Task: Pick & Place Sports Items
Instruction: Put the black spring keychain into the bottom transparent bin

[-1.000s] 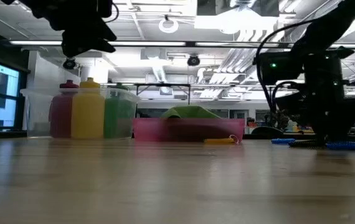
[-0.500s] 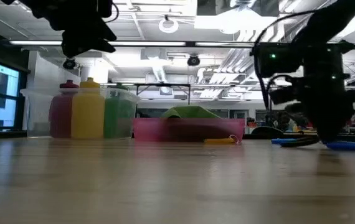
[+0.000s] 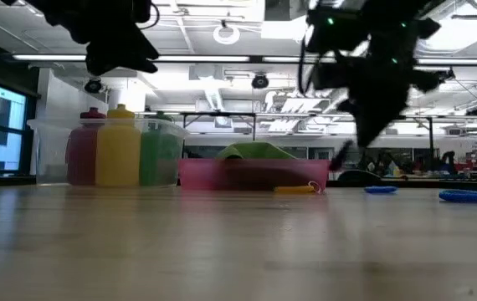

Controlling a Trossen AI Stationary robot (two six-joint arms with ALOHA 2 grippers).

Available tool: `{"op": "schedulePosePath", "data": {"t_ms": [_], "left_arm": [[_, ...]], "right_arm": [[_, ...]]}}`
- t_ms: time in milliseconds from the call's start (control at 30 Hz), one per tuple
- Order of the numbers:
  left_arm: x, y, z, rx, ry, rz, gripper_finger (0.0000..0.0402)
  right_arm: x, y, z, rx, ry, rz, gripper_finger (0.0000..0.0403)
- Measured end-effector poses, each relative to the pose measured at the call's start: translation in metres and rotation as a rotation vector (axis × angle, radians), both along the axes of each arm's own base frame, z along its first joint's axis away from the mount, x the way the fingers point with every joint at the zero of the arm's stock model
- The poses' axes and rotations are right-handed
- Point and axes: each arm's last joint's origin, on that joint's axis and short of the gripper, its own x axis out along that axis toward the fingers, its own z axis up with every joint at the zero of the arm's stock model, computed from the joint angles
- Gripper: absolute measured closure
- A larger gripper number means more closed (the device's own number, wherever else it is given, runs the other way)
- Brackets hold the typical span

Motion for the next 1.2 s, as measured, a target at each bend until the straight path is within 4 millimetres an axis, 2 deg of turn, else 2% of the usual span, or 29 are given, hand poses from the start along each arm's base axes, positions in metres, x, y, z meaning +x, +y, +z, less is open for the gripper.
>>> {"op": "schedulePosePath", "data": {"t_ms": [267, 500, 833, 1000, 1200], "left_arm": [[0.000, 0.004, 0.000, 0.138, 0.004, 0.097, 0.0258], [0.002, 0.009, 0.005, 0.373, -0.004, 0.138, 0.0258], [0.024, 0.017, 0.009, 0.765, -0.012, 0.041, 0.0258], [0.037, 0.022, 0.005, 0.840, -0.021, 0.005, 0.0258], [0.050, 0.021, 0.000, 0.832, -0.090, -0.097, 0.0258]], "right_arm": [[0.023, -0.002, 0.048, 0.028, -0.184, -0.100, 0.0402], [0.036, -0.003, 0.082, 0.070, -0.352, -0.189, 0.0402], [0.050, -0.001, 0.100, 0.145, -0.535, -0.251, 0.0402], [0.052, 0.001, 0.102, 0.151, -0.565, -0.247, 0.0402], [0.052, 0.001, 0.103, 0.164, -0.567, -0.270, 0.0402]]}}
